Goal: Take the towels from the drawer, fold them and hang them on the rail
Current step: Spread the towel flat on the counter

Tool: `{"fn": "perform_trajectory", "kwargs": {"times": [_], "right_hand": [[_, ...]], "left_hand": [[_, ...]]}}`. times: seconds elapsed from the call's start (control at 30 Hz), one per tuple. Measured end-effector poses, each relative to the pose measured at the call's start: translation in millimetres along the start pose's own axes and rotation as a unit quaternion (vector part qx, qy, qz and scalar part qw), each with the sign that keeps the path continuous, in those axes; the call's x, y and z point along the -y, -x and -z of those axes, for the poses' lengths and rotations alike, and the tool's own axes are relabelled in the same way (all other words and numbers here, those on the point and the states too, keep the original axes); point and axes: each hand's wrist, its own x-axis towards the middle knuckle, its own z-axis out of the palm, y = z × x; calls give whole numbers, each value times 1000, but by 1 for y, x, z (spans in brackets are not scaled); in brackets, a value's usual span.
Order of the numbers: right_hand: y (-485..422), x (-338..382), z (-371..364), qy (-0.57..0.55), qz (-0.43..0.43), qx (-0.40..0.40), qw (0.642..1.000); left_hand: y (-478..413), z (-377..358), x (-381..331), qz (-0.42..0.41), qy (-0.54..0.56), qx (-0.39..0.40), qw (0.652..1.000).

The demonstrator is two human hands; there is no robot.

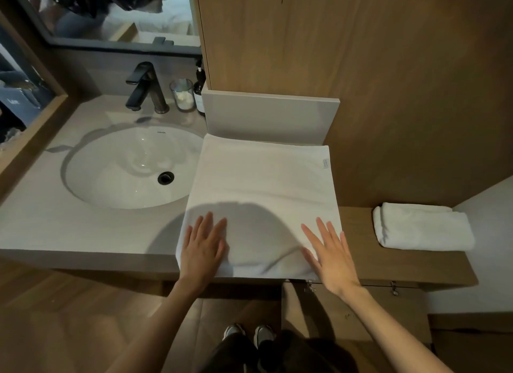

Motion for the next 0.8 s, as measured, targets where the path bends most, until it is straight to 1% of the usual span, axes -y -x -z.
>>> {"fn": "perform_trajectory", "kwargs": {"times": [0.03,0.1,0.17,0.2,0.27,0.33,0.37,0.57,0.8], "right_hand": [[3,3,3,-33,-11,-15,999],[10,10,8,-87,-58,-88,991],[16,17,10,-111,-128,-152,974],[18,18,9,-129,-163,-162,965],[21,17,9,-202,-228,-151,940],[25,13,12,-296,-271,-142,905],[27,10,13,-323,-281,-139,893],[38,-12,15,-382,-267,-110,878],[41,-20,13,-321,-225,-120,912]], "left_hand": [[-5,4,-5,-1,6,-9,1000],[-15,8,-14,-12,18,-17,1000],[-25,6,-23,-31,29,6,999],[-30,4,-26,-42,23,20,999],[-37,-3,-31,-54,11,51,997],[-43,-9,-32,-38,0,71,997],[-44,-11,-31,-31,-7,70,997],[-43,-14,-30,-27,-23,60,998],[-41,-11,-28,-41,-26,57,997]]}}
